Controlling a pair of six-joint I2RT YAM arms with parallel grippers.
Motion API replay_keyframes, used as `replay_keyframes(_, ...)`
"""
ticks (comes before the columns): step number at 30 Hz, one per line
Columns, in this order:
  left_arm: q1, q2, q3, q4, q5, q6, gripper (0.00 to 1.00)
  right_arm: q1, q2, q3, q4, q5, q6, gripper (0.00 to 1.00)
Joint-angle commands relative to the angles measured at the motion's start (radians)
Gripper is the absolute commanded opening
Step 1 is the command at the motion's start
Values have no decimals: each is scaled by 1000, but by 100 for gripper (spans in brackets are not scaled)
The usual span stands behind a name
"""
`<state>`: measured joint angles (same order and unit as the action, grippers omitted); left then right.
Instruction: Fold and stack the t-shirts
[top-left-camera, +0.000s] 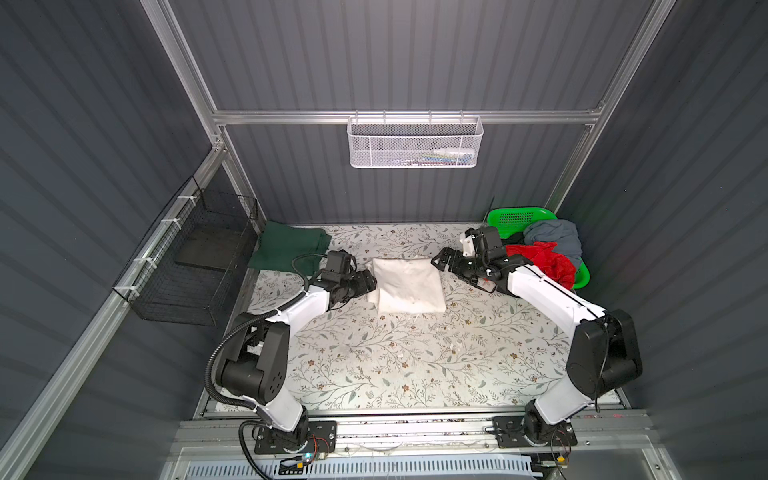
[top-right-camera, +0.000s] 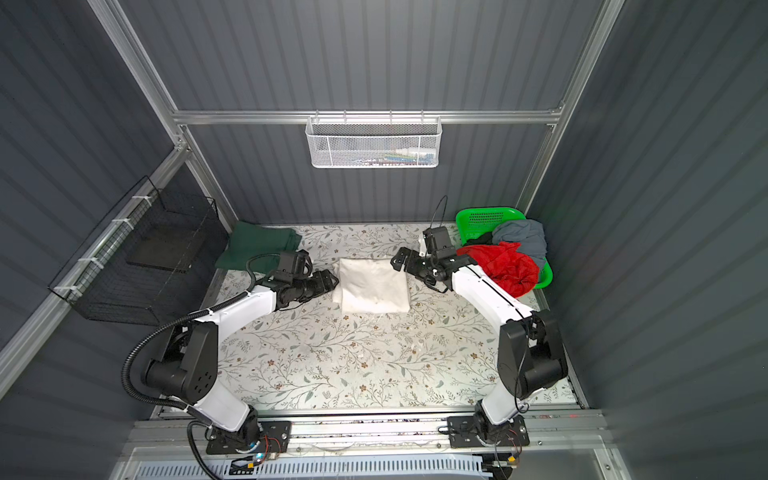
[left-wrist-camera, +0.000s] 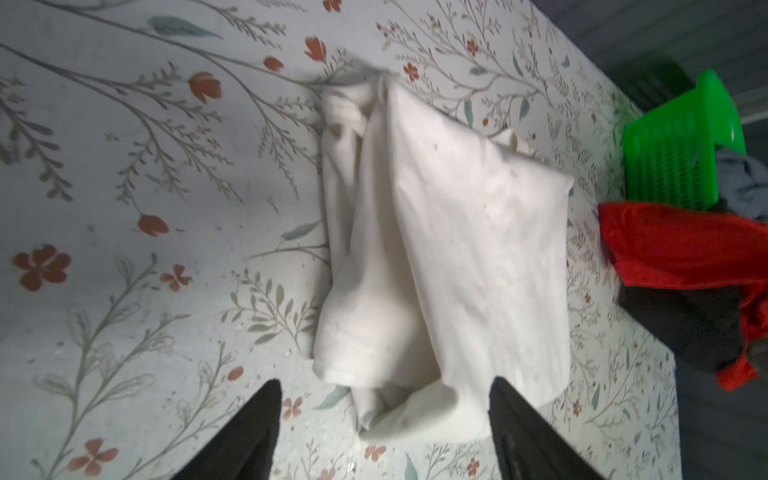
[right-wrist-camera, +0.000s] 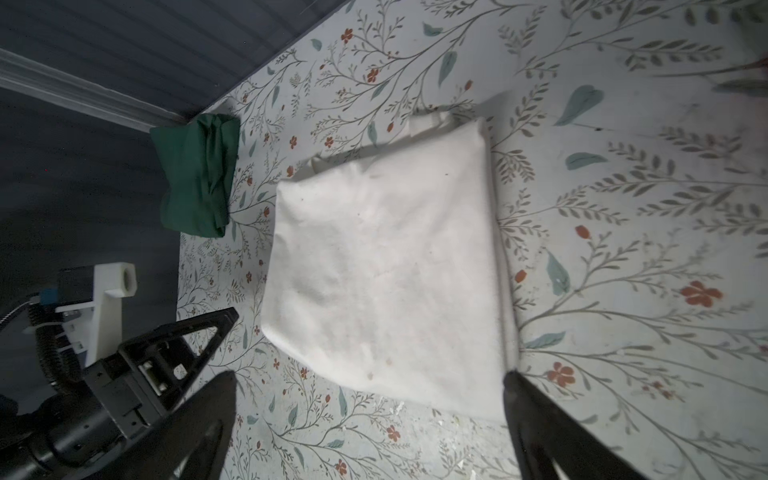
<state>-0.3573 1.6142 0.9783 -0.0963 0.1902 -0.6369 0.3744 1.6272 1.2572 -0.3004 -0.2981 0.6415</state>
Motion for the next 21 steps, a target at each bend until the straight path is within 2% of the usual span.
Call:
replay_keyframes(1, -2, -37, -85, 119, 59, -84, 64, 23, 44, 1, 90, -75, 8, 99)
replay_keyframes(7, -5, -33, -172, 269, 97, -149, 46, 45, 188, 79, 163, -139, 62, 98)
replay_keyframes(14, -5, 52, -142, 258, 122, -163, 48, 55, 302, 183, 146, -150, 78, 96)
replay_keyframes(21, -9, 161, -35, 104, 122, -95, 48, 64, 407, 265, 127, -176, 108, 96)
